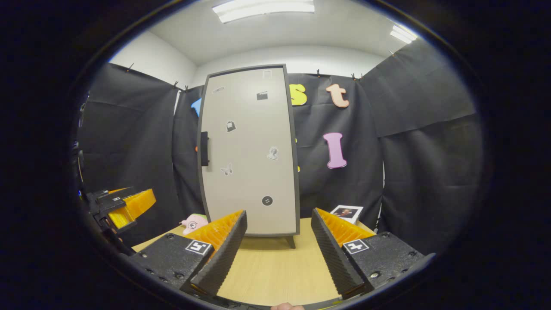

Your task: Open the cabinet door with the right hand, grasp the bottle in the cabinet with the left hand and place it on the coaster, then close the cabinet door with the right hand.

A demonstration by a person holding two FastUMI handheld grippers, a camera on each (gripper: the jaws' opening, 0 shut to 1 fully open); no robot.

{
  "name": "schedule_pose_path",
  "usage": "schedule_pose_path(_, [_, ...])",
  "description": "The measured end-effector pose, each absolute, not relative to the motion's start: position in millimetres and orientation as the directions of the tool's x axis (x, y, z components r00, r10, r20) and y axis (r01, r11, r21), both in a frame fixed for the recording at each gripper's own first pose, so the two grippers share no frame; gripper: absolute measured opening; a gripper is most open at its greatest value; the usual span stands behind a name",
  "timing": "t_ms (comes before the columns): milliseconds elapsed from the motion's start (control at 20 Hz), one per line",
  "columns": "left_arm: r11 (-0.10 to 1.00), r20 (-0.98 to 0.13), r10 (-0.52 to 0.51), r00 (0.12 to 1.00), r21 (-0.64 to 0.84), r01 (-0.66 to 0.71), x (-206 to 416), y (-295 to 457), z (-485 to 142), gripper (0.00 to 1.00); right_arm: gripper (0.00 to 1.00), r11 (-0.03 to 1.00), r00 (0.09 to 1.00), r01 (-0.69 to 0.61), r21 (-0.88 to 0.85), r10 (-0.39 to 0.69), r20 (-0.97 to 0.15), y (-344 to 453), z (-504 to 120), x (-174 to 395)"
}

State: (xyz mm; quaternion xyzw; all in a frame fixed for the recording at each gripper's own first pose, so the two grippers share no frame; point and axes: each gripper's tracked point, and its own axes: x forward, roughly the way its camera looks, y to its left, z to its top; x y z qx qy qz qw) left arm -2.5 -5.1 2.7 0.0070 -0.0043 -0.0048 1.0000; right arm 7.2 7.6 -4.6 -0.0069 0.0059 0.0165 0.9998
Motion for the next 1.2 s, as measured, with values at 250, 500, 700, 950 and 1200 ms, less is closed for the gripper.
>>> schedule_pose_path(250, [1.0,0.006,-0.003,1.0,0.02,0.003,-2.6,-4.8,1.7,0.95,0.96,0.992,0.992,-0.122,-0.033,0.121,-0.021,26.7,6.7,22.7])
schedule_pose_path(500, [1.0,-0.004,-0.004,1.0,0.021,0.004,-2.6,-5.2,-0.1,0.95,0.96,0.977,0.978,-0.209,-0.047,0.208,-0.034,51.0,22.8,53.5])
schedule_pose_path(700, [1.0,-0.018,-0.009,1.0,0.026,0.01,-3.2,-5.0,-2.0,0.95,0.96,0.961,0.965,-0.264,-0.078,0.263,-0.021,76.8,43.0,92.1])
schedule_pose_path(950, [0.999,-0.026,-0.01,1.0,0.034,0.011,-2.8,-5.4,-3.7,0.95,0.96,0.922,0.925,-0.38,-0.078,0.379,-0.021,142.3,66.8,143.0])
schedule_pose_path(1200, [0.999,-0.024,-0.013,1.0,0.031,0.013,-3.2,-4.9,-1.2,0.95,0.96,0.897,0.9,-0.435,-0.07,0.435,-0.027,204.4,85.2,204.7])
